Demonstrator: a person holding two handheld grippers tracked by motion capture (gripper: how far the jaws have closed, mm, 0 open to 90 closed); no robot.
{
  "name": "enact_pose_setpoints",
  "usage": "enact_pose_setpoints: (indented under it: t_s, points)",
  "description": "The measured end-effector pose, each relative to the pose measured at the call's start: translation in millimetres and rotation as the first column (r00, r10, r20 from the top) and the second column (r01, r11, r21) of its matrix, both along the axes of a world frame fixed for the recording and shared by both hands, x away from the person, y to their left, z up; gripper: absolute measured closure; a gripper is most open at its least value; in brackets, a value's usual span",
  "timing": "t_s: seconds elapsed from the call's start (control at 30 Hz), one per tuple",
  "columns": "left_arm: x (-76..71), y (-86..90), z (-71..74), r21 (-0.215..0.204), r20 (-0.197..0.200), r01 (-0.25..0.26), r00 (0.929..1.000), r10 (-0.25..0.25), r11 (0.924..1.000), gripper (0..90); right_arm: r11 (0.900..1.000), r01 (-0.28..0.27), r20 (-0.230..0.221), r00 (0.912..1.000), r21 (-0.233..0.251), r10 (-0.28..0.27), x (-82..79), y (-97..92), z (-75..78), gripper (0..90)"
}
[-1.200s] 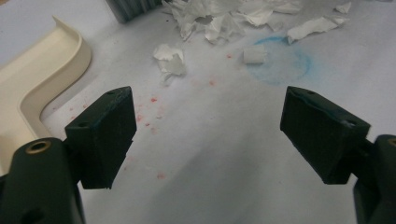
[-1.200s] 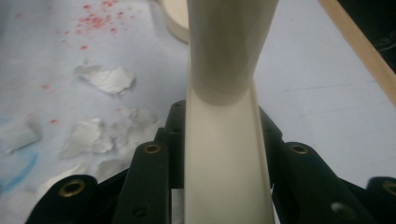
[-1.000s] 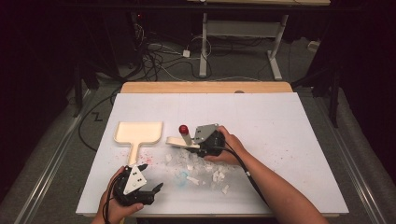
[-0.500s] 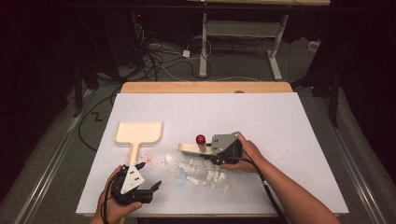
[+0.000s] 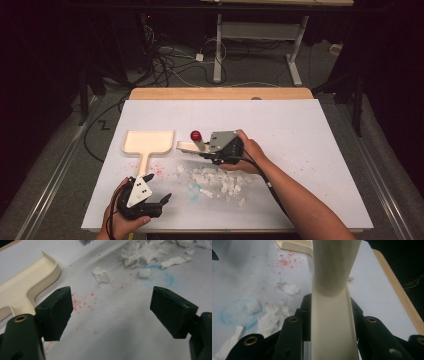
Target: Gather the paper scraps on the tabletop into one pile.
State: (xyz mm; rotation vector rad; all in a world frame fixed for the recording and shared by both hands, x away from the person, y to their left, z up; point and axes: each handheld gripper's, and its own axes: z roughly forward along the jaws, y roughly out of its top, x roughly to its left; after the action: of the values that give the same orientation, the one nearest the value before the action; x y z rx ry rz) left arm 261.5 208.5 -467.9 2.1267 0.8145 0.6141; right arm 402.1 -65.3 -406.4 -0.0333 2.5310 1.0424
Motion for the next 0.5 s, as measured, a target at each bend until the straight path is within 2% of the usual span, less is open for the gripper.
enact_pose_setpoints:
  t_s: [0.07,0.1,0.2,0.23,0.33,0.43,0.47,0.5]
  points:
    - [0.1,1.2,0.8,-0.005,0.007,-0.006,1.0000,0.006,1.0000,17.7,0.9996,-0.023,-0.002,0.9997,-0.019,0.023,-0.5,18.2,-3.5,67.7]
    - [0.1,1.9,1.0,-0.007,0.010,-0.010,0.9999,0.010,0.9999,17.7,0.9996,-0.023,-0.002,0.9997,-0.019,0.023,-0.5,18.2,-3.5,67.7]
    - [-0.1,2.3,0.6,-0.012,0.008,-0.012,0.9999,0.012,0.9999,17.7,0.9972,-0.059,0.005,0.9982,-0.047,0.059,-0.6,33.4,-8.5,67.8]
    - [-0.1,1.8,0.2,-0.009,0.006,-0.007,1.0000,0.008,0.9999,17.7,0.9948,-0.081,-0.007,0.9967,-0.061,0.081,-2.3,38.7,-12.1,67.8]
    - [-0.5,-0.5,-0.9,0.006,0.003,0.005,1.0000,-0.005,1.0000,17.7,0.9892,-0.112,-0.031,0.9935,-0.095,0.110,-4.3,40.5,-17.0,67.7]
    - [-0.1,-1.3,-1.2,0.003,0.002,0.007,1.0000,-0.007,1.0000,17.7,0.9862,-0.129,-0.056,0.9908,-0.104,0.124,-6.7,37.7,-17.5,67.8]
    - [-0.2,-1.1,-1.0,0.000,0.002,0.007,1.0000,-0.007,1.0000,17.7,0.9798,-0.164,-0.062,0.9855,-0.114,0.158,-6.7,34.0,-16.6,67.8]
    - [-0.2,-0.8,-0.9,0.001,0.001,0.007,1.0000,-0.007,1.0000,17.7,0.9774,-0.174,-0.075,0.9833,-0.120,0.166,-7.8,31.1,-16.4,67.8]
